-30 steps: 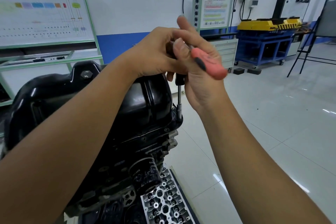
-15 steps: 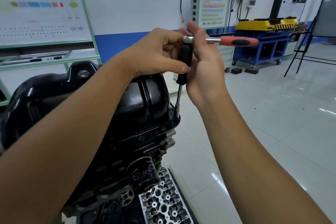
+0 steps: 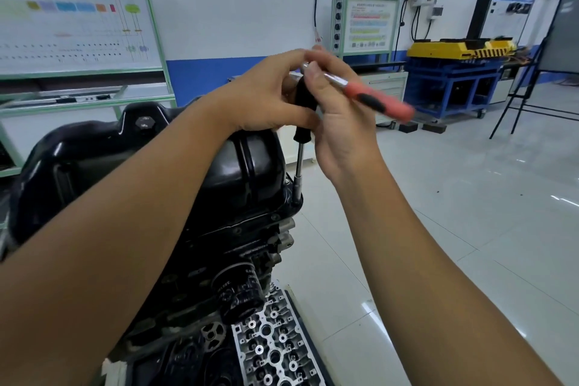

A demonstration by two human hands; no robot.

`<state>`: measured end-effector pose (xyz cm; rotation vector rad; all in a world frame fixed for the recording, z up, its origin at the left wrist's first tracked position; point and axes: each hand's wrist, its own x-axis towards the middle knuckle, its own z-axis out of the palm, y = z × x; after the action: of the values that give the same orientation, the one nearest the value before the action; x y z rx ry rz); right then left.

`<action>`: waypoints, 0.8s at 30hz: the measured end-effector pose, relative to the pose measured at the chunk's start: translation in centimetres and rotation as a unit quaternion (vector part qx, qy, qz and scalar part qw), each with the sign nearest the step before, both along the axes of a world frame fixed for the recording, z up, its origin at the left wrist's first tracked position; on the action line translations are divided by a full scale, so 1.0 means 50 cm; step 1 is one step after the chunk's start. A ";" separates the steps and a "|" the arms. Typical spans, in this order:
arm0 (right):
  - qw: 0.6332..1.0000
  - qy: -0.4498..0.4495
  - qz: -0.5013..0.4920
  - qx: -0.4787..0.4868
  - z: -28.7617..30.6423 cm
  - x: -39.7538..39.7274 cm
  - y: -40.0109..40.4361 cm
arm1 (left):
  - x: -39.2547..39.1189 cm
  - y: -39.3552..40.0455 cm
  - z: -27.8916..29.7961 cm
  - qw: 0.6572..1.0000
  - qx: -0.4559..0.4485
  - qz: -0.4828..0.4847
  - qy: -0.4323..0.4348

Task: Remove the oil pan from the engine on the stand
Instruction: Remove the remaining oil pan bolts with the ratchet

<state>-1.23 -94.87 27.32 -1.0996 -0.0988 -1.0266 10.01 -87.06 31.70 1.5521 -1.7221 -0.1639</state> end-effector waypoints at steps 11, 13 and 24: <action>0.997 0.004 0.055 0.055 -0.004 -0.019 -0.022 | -0.112 0.049 -0.118 0.933 -0.064 0.348 -0.071; 0.996 -0.007 0.064 0.066 -0.005 -0.020 -0.029 | -0.126 0.065 -0.170 0.931 -0.041 0.352 -0.089; 0.985 -0.064 0.083 0.137 0.008 -0.048 -0.058 | -0.162 0.025 -0.290 0.873 0.102 0.422 -0.222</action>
<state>-3.64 -97.78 27.71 -0.7633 -0.1455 -0.9287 1.91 -85.83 17.19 2.5045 -1.1888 0.5084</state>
